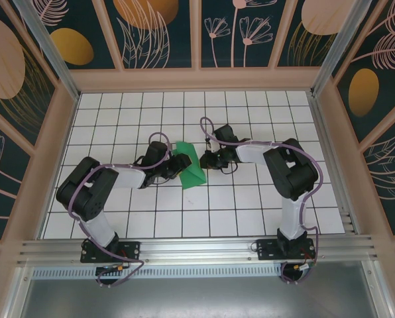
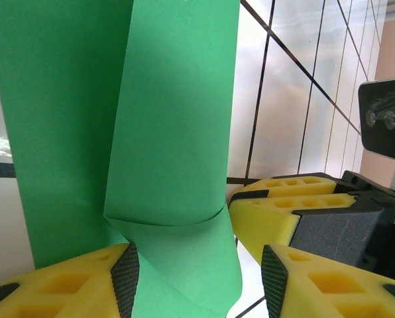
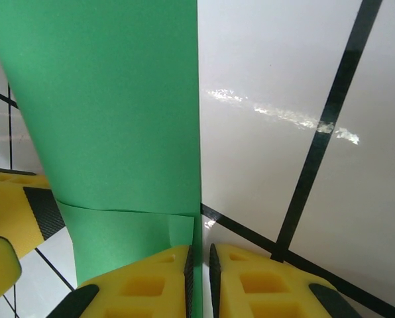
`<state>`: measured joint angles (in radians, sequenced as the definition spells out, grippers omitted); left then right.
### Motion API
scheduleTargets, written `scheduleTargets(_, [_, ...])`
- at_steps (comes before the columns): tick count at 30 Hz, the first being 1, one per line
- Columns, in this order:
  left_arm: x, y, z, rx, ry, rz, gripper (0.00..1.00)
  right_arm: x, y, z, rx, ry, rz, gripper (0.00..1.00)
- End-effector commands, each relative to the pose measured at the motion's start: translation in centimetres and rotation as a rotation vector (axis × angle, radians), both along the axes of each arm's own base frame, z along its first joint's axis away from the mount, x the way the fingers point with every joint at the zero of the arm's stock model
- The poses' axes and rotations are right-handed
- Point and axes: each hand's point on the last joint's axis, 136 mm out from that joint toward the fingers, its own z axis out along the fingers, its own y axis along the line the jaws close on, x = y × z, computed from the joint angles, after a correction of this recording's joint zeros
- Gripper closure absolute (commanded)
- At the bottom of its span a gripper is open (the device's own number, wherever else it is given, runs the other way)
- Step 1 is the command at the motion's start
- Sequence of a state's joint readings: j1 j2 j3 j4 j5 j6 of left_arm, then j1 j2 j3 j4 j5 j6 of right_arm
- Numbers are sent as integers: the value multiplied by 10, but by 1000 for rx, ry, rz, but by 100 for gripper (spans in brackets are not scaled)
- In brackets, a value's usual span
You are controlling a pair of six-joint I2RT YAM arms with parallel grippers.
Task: Fold a paper plane with a square sheet of paper (pick it up from the middle)
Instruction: Fold the triangle a second time at the center of the table.
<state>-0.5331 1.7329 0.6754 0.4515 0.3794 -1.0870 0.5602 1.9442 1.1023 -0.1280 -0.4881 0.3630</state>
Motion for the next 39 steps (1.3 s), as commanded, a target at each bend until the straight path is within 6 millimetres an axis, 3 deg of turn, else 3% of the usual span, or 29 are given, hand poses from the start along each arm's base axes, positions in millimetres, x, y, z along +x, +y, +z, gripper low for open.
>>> scheduleTargets(1, [2,-7,6,-33,-11,-11,46,-6,-4,-10,-6,30,-11,81])
scheduleTargets(9, [-4,-11,16,-92,-41,-31,46,-5,-6,-12,-10,36,-24,81])
scheduleTargets(18, [-15,-33,25,-100,-63,-107,46,-6,-8,-15,-17,46,-35,81])
scheduleTargets(21, [-16,-23,8,-14,-20,-74,46,-6,-8,-14,-17,45,-36,81])
scheduleTargets(24, [-14,-8,6,63,-24,-22,46,-5,-8,-10,-11,40,-33,81])
scheduleTargets(29, [-14,2,6,93,-19,23,45,-3,3,18,63,-8,4,79])
scheduleTargets(34, [-15,5,4,91,-9,43,45,-6,10,32,118,-22,43,71])
scheduleTargets(39, [-15,4,1,86,0,42,46,-14,14,36,163,-17,77,70])
